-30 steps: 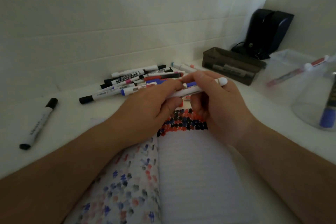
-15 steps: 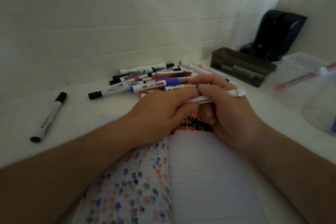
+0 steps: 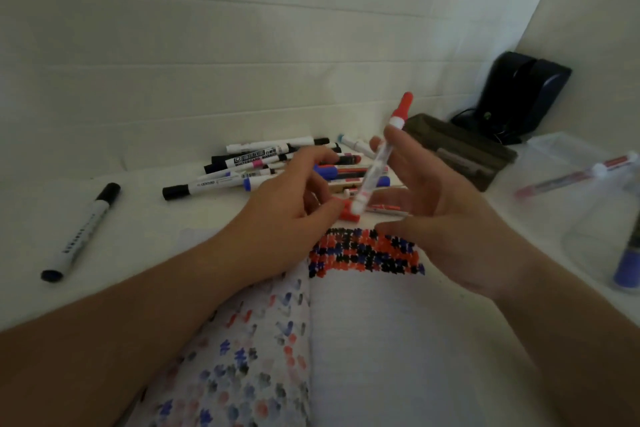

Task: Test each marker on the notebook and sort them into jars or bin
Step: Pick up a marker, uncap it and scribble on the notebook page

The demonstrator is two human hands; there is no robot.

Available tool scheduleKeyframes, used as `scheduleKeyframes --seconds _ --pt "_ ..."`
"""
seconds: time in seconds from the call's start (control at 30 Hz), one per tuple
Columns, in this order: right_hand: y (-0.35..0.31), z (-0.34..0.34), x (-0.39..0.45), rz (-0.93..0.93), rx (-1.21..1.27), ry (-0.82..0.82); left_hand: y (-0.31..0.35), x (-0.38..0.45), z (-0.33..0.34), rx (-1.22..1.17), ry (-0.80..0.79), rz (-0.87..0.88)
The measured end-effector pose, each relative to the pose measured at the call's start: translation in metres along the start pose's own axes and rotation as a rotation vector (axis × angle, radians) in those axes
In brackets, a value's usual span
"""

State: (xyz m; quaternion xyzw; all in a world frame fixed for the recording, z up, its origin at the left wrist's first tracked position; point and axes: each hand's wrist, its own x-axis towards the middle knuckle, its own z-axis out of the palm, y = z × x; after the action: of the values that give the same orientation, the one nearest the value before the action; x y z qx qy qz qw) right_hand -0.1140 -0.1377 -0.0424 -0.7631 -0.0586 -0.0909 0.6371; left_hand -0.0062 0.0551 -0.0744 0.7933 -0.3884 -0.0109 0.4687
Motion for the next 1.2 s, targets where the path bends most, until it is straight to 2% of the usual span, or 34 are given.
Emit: scheduleKeyframes --seconds 0.13,0.17,0.33,0.43,0.5,0.6,0.77,0.93,1.07,1.2 --pt "-0.002 -0.001 0.005 0.057 0.386 0.304 0.002 -0.002 0.000 0.054 -0.052 0.022" --pt "-0.002 -0.003 0.005 0.089 0.446 0.338 0.002 -0.002 0.000 0.061 -0.052 0.025" --pt "-0.006 -0.011 0.006 0.162 0.822 0.242 -0.001 -0.002 0.001 0.060 -0.060 0.012" --pt "-0.005 -0.021 0.006 0.199 1.061 0.063 -0.001 -0.002 0.001 0.067 -0.094 0.001" --pt "-0.002 -0.027 0.004 0.206 1.082 -0.008 0.000 -0.002 0.001 0.086 -0.117 0.010" --pt "-0.001 -0.033 0.002 0.221 1.068 0.022 0.000 -0.003 0.001 0.127 -0.161 0.026" --pt "-0.003 -0.034 0.000 0.201 1.106 0.167 -0.001 -0.002 0.001 0.158 -0.178 0.029" --pt "-0.005 -0.031 0.001 0.164 1.123 0.151 -0.002 -0.001 0.001 0.156 -0.180 0.029" --pt "-0.009 -0.028 0.000 0.149 1.132 0.220 -0.004 -0.001 0.001 0.160 -0.177 0.028" --pt "-0.005 -0.025 0.001 0.161 1.149 0.194 -0.004 -0.002 0.001 0.154 -0.182 0.027"
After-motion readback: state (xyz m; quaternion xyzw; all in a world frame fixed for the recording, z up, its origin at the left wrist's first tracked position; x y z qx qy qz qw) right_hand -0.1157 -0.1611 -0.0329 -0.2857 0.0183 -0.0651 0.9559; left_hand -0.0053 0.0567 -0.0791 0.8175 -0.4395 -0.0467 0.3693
